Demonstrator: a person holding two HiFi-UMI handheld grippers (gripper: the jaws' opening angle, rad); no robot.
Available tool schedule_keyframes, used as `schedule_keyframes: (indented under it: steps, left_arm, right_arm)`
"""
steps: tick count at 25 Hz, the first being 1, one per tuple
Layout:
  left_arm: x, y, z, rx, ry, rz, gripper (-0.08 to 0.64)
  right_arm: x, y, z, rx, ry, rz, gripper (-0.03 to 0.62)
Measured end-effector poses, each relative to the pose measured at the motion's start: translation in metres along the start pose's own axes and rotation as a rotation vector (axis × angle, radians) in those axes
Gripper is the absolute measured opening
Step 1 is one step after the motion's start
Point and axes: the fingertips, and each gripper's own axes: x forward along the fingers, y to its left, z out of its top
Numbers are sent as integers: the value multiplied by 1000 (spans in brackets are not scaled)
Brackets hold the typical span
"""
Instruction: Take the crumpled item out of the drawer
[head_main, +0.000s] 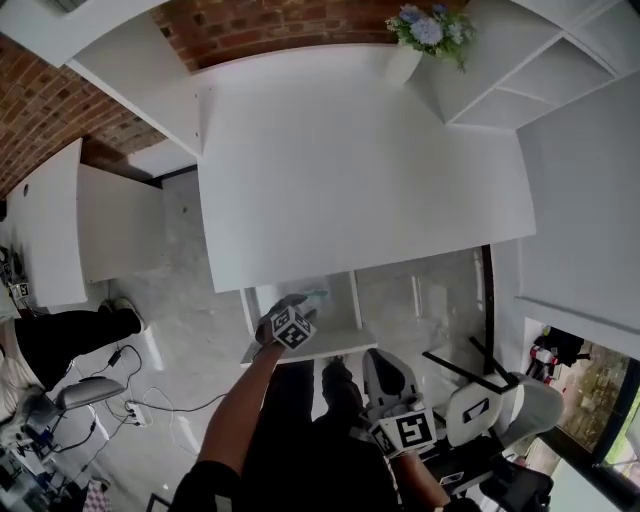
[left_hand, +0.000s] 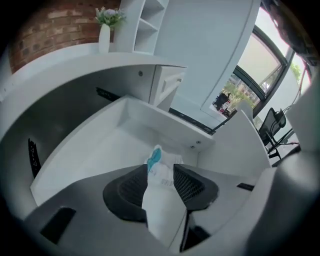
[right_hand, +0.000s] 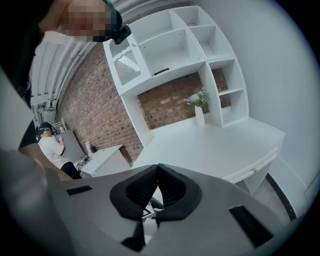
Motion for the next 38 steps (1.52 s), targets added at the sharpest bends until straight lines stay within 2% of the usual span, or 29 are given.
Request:
schedule_keyframes:
  steps: [5,12,17,24,29,32,36,38]
  left_arm:
    - [33,6,-6,9,49,-24,173]
    - [68,7,-26,-45,106,-36,164]
    - [79,6,-29,-47,111,-27,155]
    - [78,14,-29,-67,97,-9,70]
    - [73,3,-33,-24,133,-5,43]
    - [52,3,-23,-32,102,27,43]
    - [13,12,-6,-4,74,105,41]
    - [-11,12,0,-20,53,151,41]
  right_arm:
    - [6,-15,-21,37,57,-21,14]
    - [5,-30,-33,61,33,-38,14]
    - [0,-39,-42,69,35,-55,14]
    - [-4,-46,-41,76,27,-70,14]
    - [-18,-54,-44,64,18,-79,14]
    - [-27,-57,-47,58,12,-76,14]
    - [-39,-52,-40,38,-23,-46,14]
    - [-48,-46,-31,23,-48,-17,14]
